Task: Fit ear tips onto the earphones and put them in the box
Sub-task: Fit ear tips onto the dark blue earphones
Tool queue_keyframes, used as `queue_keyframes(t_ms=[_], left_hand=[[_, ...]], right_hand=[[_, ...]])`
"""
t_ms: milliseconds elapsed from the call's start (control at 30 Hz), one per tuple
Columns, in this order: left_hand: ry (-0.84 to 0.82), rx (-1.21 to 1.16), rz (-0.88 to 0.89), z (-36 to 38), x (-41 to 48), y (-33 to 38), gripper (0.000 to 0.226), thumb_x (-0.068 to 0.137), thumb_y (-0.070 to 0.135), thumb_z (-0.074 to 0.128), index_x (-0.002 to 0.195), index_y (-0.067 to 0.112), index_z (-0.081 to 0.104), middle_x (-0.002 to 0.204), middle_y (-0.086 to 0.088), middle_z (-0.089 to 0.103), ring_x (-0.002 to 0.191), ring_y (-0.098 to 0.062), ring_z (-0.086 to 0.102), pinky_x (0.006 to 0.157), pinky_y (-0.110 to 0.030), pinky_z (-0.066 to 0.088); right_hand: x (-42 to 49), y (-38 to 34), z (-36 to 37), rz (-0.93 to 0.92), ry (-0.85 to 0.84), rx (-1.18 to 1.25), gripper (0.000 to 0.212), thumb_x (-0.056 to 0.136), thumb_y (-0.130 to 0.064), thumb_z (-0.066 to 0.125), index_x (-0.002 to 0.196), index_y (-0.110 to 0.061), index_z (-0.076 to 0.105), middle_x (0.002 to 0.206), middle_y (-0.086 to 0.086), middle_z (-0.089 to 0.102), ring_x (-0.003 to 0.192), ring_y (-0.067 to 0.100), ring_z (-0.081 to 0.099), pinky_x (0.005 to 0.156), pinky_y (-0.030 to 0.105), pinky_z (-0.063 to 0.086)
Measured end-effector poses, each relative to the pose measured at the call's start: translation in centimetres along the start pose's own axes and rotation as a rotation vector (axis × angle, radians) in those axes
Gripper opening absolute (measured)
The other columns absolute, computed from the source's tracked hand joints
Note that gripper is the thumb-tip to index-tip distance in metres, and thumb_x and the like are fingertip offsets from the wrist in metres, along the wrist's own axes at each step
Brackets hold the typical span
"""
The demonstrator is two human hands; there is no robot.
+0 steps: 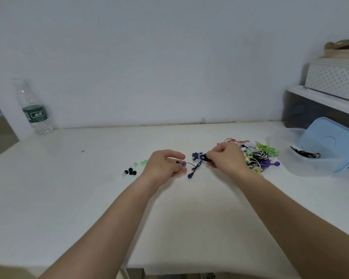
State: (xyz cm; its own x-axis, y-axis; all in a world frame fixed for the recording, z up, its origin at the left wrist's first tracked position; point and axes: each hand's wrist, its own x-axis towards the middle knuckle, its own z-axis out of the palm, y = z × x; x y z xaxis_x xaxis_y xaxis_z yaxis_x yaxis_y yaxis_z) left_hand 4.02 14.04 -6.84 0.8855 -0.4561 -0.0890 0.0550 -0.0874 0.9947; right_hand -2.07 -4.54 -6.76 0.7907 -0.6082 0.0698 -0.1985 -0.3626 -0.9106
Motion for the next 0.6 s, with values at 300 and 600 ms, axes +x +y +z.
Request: queue_keyframes(t_ms=[300,600], left_hand=[[-0.015,0.027,-0.009,0.6,0.5,0.3,0.02,0.093,0.015,0.069,0.104,-0.002,0.068,0.092,-0.014,0.077,0.076,-0.022,0.076,0.062,-0.02,0.056],[-0.061,0.005,-0.071,-0.4,1.2,0.8,0.031,0.096,0.04,0.063,0.105,0.012,0.073,0.095,-0.004,0.078,0.082,-0.016,0.075,0.064,-0.022,0.052]], right_hand=[[-1.2,-0.8,0.3,-0.459,-0.037,-0.537,0.028,0.087,-0.022,0.059,0.113,-0.033,0.064,0.119,-0.008,0.057,0.105,0.016,0.056,0.082,0.034,0.049],[-0.5,-0.8,3.8,-0.384,-0.209,-0.011,0.012,0.086,-0.013,0.073,0.092,-0.023,0.075,0.082,-0.005,0.073,0.069,0.003,0.067,0.064,0.011,0.046]])
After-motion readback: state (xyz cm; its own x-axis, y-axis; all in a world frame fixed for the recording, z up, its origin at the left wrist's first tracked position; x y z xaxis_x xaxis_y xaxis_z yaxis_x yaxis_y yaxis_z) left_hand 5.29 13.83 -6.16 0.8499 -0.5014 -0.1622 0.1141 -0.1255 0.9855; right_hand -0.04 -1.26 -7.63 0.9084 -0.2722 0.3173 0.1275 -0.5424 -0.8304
